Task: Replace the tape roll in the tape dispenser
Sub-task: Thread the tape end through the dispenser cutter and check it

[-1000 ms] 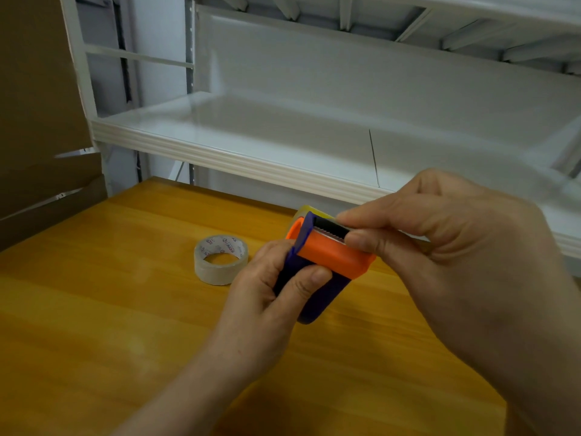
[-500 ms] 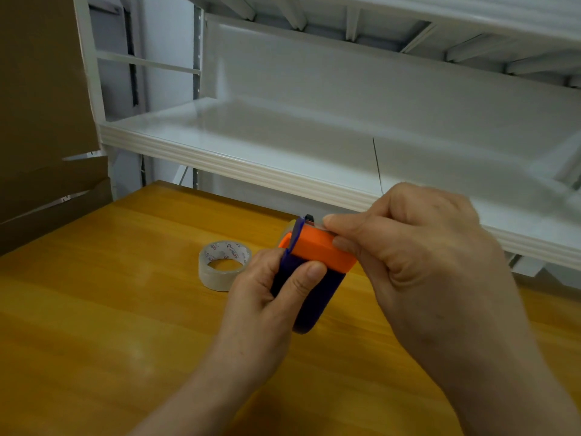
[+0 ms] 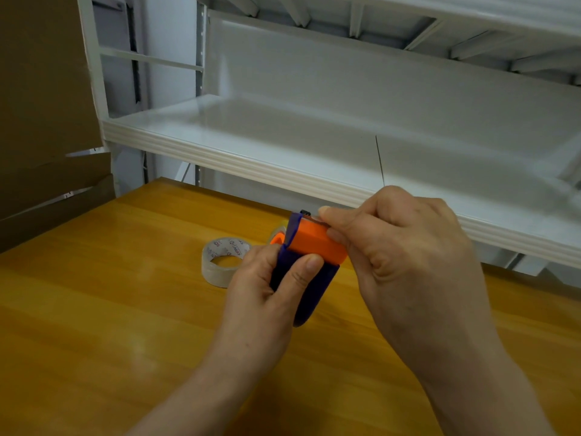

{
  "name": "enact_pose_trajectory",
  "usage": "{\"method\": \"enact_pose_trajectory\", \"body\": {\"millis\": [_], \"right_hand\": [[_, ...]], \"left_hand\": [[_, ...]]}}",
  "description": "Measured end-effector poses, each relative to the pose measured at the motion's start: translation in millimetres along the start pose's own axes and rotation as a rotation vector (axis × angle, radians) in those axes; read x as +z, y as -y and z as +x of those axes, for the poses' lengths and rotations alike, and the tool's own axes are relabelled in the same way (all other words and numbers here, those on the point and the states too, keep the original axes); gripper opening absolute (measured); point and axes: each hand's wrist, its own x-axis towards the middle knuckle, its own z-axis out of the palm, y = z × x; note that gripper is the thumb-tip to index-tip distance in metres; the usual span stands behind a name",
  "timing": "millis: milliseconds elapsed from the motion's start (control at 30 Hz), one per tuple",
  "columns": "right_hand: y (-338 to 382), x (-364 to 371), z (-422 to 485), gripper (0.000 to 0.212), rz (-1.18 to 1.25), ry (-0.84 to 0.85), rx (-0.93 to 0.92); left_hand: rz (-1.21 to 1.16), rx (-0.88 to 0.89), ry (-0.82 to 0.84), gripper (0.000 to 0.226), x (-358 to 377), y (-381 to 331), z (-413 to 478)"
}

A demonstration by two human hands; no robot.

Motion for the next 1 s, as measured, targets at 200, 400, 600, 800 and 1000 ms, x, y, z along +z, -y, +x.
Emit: {"method": "enact_pose_trajectory", "body": {"millis": [200, 400, 600, 800, 1000], "right_hand": [[1.0, 4.9, 0.5, 0.042, -0.041, -0.001, -0.039], [9.0, 11.7, 0.0, 0.046, -0.089, 0.028, -0.038], [31.1, 23.5, -2.8, 0.05, -0.153, 0.145, 0.023], [42.6, 26.8, -3.8, 0.053, -0.159, 0.228, 0.046], [40.7, 29.5, -5.8, 0.055, -0.108, 0.19, 0.091]], "left_hand": [[-0.058, -0.052, 0.008, 0.031, 0.4, -5.4, -0.4], [-0.123, -0.119, -0.03, 0.033, 0.1, -15.0, -2.6], [-0.176, -0.186, -0.075, 0.039, -1.8, -16.6, -0.7], [-0.209, -0.208, -0.099, 0.039, -4.0, -18.3, 1.3], [-0.247, -0.213, -0.096, 0.038, -2.3, -19.5, -0.4]]}}
